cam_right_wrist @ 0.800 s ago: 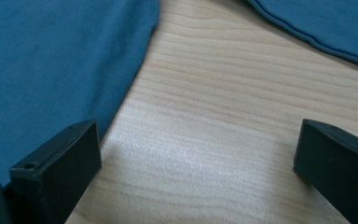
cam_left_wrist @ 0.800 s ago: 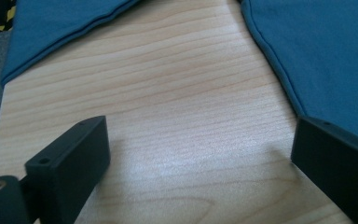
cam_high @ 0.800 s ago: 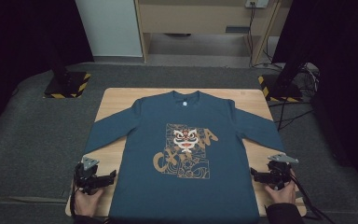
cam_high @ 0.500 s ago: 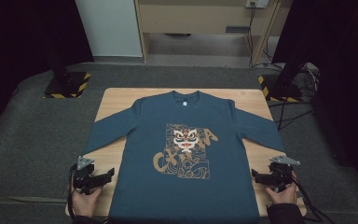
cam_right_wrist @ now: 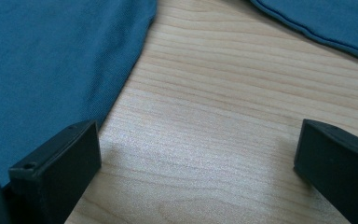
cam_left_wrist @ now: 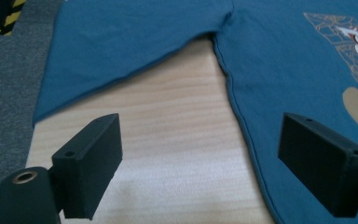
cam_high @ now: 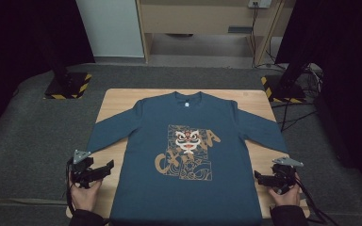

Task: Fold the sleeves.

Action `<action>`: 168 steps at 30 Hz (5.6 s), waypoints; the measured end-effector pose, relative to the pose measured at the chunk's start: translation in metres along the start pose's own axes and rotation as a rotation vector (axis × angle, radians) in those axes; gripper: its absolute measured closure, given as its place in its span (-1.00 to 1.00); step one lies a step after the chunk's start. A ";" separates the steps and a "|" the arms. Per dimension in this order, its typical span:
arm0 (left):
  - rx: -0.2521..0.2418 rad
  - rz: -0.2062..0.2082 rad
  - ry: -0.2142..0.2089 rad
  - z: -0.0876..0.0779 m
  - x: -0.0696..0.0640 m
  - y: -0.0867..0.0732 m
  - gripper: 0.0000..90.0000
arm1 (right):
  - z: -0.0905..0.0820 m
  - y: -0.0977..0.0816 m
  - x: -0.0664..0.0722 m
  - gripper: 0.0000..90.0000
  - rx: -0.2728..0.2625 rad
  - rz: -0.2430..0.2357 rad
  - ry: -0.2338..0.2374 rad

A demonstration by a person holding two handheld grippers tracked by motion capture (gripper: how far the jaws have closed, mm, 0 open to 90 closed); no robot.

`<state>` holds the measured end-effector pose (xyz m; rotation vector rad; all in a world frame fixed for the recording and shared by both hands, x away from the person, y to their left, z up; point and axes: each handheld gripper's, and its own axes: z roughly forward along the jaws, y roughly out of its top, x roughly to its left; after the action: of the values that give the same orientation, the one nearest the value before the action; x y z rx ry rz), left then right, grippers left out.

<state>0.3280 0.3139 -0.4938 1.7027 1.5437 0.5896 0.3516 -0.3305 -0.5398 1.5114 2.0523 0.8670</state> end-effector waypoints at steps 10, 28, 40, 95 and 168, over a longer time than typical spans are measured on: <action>-0.025 0.005 0.047 -0.002 0.004 0.032 -0.73 | 0.000 0.000 0.000 -0.99 0.001 0.000 -0.001; -0.050 0.038 0.080 0.012 0.000 0.077 -0.71 | 0.000 0.000 0.000 -0.99 0.001 0.000 -0.002; -0.069 0.037 0.095 0.021 -0.001 0.106 -0.73 | 0.000 0.000 0.000 -0.99 0.001 -0.001 -0.001; 0.024 -0.010 0.260 0.129 0.043 0.057 0.11 | 0.001 0.001 0.000 -0.99 0.002 -0.003 -0.001; 0.088 0.088 0.131 0.124 0.000 0.077 -0.24 | 0.001 0.001 0.000 -0.99 0.002 -0.010 0.005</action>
<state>0.4707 0.2867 -0.5098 1.8381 1.6132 0.7000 0.3534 -0.3296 -0.5398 1.5007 2.0630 0.8661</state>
